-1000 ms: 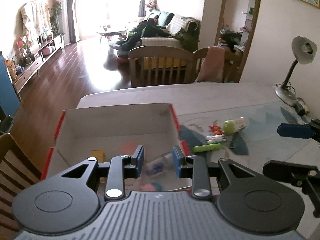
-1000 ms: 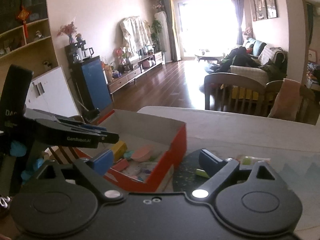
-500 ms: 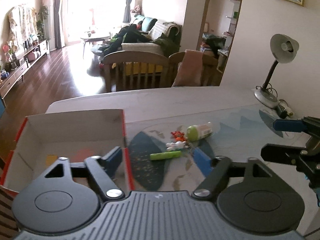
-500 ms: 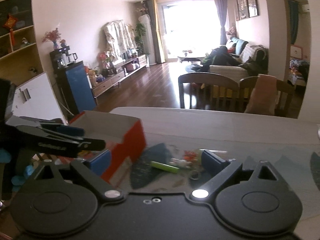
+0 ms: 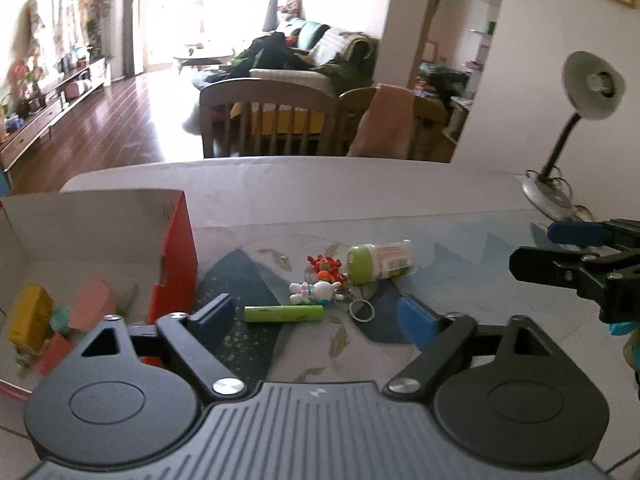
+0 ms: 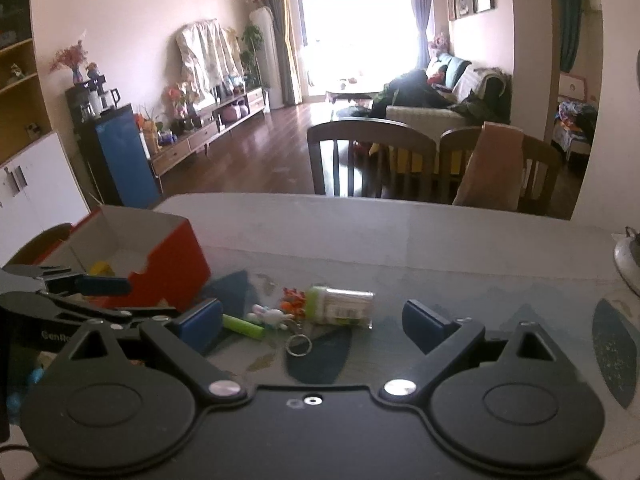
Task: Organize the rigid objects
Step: 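Grasp the lime-green tube with the left tool while the right tool grasps the toothpick jar, then carry the green tube and toothpick jar with both tools over the red box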
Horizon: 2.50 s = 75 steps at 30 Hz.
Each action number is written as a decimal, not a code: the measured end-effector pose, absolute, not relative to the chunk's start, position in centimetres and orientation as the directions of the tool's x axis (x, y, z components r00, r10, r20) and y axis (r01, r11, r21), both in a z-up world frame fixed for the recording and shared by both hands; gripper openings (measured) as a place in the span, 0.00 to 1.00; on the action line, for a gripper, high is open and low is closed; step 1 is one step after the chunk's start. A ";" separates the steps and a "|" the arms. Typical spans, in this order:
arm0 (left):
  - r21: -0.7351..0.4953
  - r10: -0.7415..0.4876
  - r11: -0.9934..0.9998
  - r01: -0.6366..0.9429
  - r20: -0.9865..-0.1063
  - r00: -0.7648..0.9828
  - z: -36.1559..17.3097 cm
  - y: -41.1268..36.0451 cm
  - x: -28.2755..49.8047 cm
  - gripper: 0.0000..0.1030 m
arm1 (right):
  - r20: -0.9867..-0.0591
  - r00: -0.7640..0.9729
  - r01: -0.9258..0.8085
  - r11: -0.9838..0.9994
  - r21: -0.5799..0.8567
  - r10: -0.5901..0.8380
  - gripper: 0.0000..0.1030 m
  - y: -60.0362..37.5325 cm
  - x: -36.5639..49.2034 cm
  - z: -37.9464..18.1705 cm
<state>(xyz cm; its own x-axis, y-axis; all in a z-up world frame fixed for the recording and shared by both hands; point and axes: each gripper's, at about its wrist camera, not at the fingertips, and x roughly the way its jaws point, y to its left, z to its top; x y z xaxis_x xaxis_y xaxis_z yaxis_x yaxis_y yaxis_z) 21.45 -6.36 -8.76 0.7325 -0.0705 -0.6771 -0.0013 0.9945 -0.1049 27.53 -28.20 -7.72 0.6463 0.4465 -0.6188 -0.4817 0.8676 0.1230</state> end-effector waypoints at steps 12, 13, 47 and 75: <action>-0.047 0.041 0.993 -0.106 -0.717 0.696 -15.4 -7.7 26.0 1.00 | -0.703 0.587 -0.454 0.882 0.125 0.401 0.93 -26.0 34.0 -14.0; -0.037 0.053 0.993 -0.113 -0.716 0.696 -15.8 -7.7 26.3 1.00 | -0.710 0.579 -0.455 0.881 0.127 0.401 0.93 -25.6 34.4 -14.5; 0.021 0.112 0.990 -0.140 -0.721 0.684 -20.6 -7.0 29.1 0.79 | -0.777 0.547 -0.379 0.919 0.104 0.313 0.79 -22.5 38.6 -19.3; -0.136 -0.036 0.987 -0.084 -0.702 0.711 -10.9 -7.5 23.9 0.79 | -0.706 0.597 -0.401 0.904 0.149 0.381 0.79 -26.1 30.2 -7.8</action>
